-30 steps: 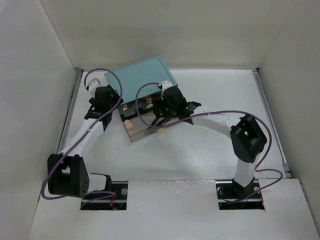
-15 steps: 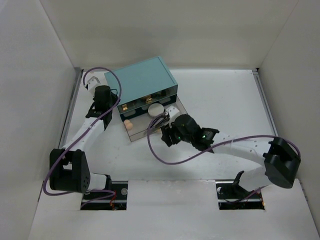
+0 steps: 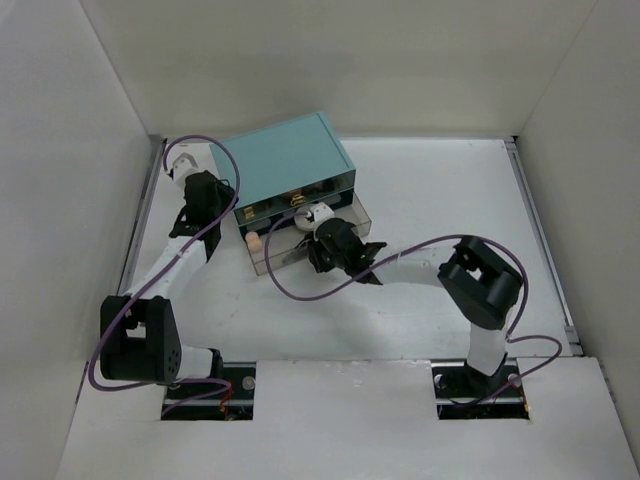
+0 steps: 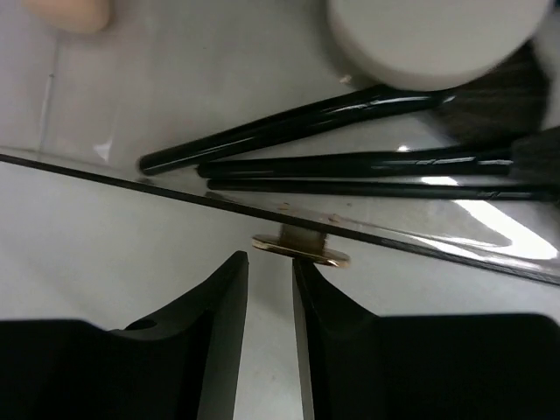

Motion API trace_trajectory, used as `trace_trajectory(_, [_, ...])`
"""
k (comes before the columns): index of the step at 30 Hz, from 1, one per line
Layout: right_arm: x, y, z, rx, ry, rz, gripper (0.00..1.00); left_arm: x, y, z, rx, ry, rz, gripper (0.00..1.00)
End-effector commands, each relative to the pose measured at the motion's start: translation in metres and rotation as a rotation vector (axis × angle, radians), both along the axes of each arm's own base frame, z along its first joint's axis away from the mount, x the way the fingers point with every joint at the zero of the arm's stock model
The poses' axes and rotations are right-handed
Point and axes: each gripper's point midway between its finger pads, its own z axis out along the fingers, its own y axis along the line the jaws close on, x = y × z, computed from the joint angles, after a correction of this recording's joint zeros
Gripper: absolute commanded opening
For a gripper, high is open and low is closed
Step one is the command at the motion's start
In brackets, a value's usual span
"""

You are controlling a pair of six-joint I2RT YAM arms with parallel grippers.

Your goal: Organize the makeup

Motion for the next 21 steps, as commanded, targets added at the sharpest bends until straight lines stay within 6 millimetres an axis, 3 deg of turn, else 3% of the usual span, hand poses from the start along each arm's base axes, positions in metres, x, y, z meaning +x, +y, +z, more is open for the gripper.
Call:
trace_trajectory(1, [0.073, 0.016, 0.059, 0.161, -0.223, -0.166, 0.33, -0.022, -0.01, -0.061, -0.018, 0.189, -0.062, 0.09])
trace_trajectory(6, [0.118, 0.026, 0.074, 0.195, -0.344, -0.192, 0.43, -0.027, -0.019, -0.066, -0.027, 0.212, -0.103, 0.09])
trace_trajectory(14, [0.166, 0.042, 0.091, 0.286, -0.472, -0.258, 0.52, -0.039, -0.028, -0.069, -0.036, 0.242, -0.146, 0.09])
trace_trajectory(18, [0.17, 0.04, 0.098, 0.305, -0.502, -0.286, 0.56, -0.044, -0.028, -0.067, -0.033, 0.244, -0.151, 0.09])
trace_trajectory(21, [0.156, 0.032, 0.107, 0.301, -0.517, -0.278, 0.61, -0.049, -0.027, -0.063, -0.027, 0.239, -0.155, 0.09])
